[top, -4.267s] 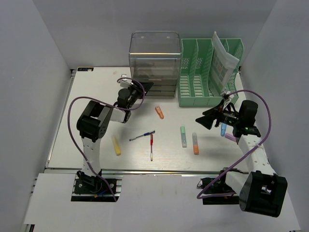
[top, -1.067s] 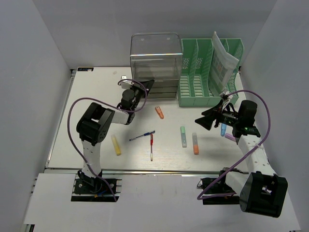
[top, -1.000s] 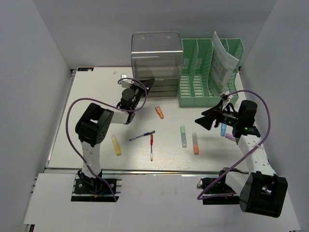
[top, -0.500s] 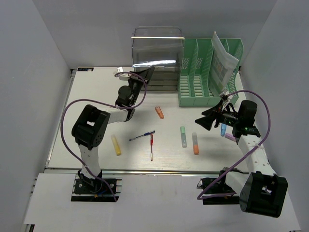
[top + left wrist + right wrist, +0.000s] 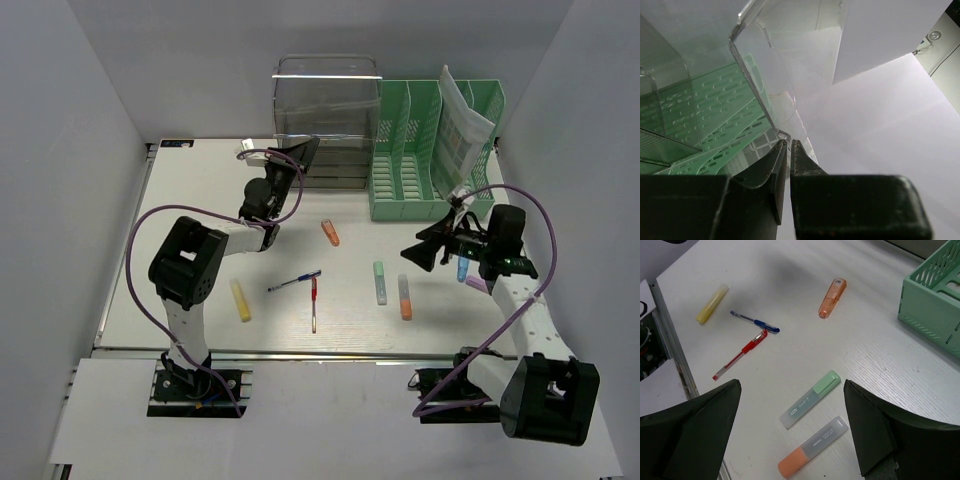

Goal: Organize the desk

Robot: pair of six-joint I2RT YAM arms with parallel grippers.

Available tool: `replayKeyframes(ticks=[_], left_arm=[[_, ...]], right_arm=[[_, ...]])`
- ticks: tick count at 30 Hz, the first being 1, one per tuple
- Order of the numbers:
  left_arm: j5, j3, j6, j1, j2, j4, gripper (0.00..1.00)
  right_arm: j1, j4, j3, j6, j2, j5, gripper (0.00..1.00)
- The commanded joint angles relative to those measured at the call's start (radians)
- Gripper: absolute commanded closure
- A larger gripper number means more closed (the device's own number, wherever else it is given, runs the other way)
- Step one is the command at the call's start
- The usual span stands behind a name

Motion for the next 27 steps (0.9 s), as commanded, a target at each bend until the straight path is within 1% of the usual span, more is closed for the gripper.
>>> replayKeyframes(ticks=[1,3,4,5,6,10,12,15,16,17,20,22,24,25,27], left_arm=[[-0.004,-0.005,-0.012,0.005,-0.01,0.055,1.0],[-0.004,-0.008,-0.015,0.005,-0.012,0.052,1.0],[-0.002,-0.012,-0.017,0.005,-0.012,0.054,1.0],[-0.001,-0.016,-0.017,0.005,-0.012,0.055,1.0],[-0.001,-0.019,-0.018,0.005,-0.013,0.054,1.0],[0.003,-0.022,-0.024,0.014,-0.009,0.07,1.0],[0.004,-0.02,-0.026,0.014,-0.009,0.066,1.0],[0.007,-0.014,-0.024,0.014,-0.01,0.058,1.0],[0.006,-0.014,-0.024,0.014,-0.009,0.06,1.0],[0.007,-0.014,-0.026,0.014,-0.009,0.06,1.0],[0.006,-0.019,-0.026,0.014,-0.01,0.061,1.0],[0.007,-0.019,-0.024,0.014,-0.012,0.058,1.0],[0.006,-0.02,-0.023,0.014,-0.012,0.055,1.0],[0.006,-0.02,-0.024,0.014,-0.012,0.052,1.0],[0.006,-0.014,-0.023,0.014,-0.01,0.049,1.0]], right_arm=[[0.055,-0.09,0.084,-0.096,0.022,0.109,0.11],[0.114,-0.117,0.116,-0.102,0.044,0.187,0.11],[0.139,-0.157,0.15,-0.116,0.071,0.286,0.11],[0.139,-0.157,0.167,-0.128,0.083,0.33,0.11],[0.17,-0.195,0.178,-0.14,0.096,0.399,0.11],[0.236,-0.185,0.173,-0.169,0.114,0.526,0.11],[0.27,-0.183,0.165,-0.199,0.122,0.522,0.11],[0.337,-0.182,0.141,-0.313,0.148,0.43,0.11],[0.381,-0.185,0.138,-0.349,0.159,0.409,0.12],[0.403,-0.191,0.138,-0.42,0.172,0.396,0.14],[0.49,-0.213,0.171,-0.524,0.25,0.408,0.18],[0.556,-0.208,0.207,-0.556,0.313,0.413,0.21],[0.586,-0.191,0.245,-0.574,0.362,0.428,0.23],[0.628,-0.17,0.256,-0.581,0.378,0.435,0.24],[0.67,-0.136,0.288,-0.584,0.422,0.453,0.25]])
